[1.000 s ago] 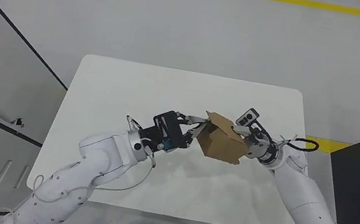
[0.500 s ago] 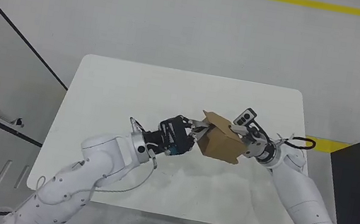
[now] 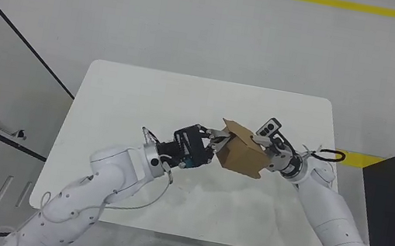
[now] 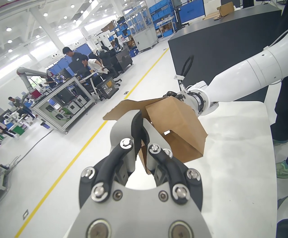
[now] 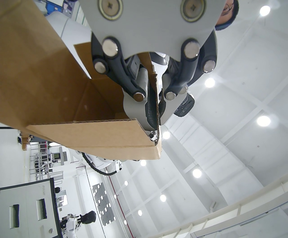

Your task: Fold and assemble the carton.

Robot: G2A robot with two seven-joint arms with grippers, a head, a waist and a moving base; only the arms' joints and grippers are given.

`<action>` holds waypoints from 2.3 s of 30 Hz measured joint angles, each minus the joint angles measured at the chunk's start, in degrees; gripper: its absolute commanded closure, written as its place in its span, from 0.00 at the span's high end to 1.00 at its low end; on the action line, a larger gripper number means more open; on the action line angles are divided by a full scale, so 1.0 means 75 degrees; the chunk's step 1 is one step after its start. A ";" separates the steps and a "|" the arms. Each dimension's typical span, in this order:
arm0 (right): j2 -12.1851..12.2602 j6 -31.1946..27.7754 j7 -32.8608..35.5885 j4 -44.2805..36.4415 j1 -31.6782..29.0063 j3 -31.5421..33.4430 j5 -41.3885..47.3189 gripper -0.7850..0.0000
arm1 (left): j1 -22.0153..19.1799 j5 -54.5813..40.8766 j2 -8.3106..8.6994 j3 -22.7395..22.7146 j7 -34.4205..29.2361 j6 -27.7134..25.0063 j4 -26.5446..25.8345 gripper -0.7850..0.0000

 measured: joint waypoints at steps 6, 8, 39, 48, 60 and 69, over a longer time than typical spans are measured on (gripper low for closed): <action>-0.0030 0.0061 -0.0004 0.0050 0.0029 -0.0003 -0.0051 0.00 | -0.0044 0.0270 -0.0005 0.0075 0.0062 -0.0010 -0.0007 0.00; -0.0040 0.0083 -0.0003 0.0067 0.0035 -0.0005 -0.0073 0.00 | -0.0043 0.0410 -0.0005 0.0106 0.0063 0.0011 -0.0030 0.00; -0.0032 0.0320 0.0028 -0.0430 -0.0287 0.0104 -0.0119 0.00 | 0.0171 0.1452 -0.0016 0.0409 -0.0329 0.0159 -0.0307 0.00; 0.0006 0.0230 0.0028 -0.0442 -0.0337 0.0171 -0.0116 0.00 | 0.0283 0.1319 0.0006 0.0218 -0.0197 0.0166 -0.0418 0.00; 0.0031 0.0166 0.0028 -0.0679 -0.0377 0.0102 -0.0105 0.00 | 0.0232 0.1502 0.0001 0.0357 -0.0230 -0.0016 -0.0383 0.00; 0.0067 0.0105 0.0028 -0.0733 -0.0403 0.0058 -0.0020 0.00 | 0.0289 0.1529 0.0005 0.0321 -0.0214 0.0047 -0.0434 0.00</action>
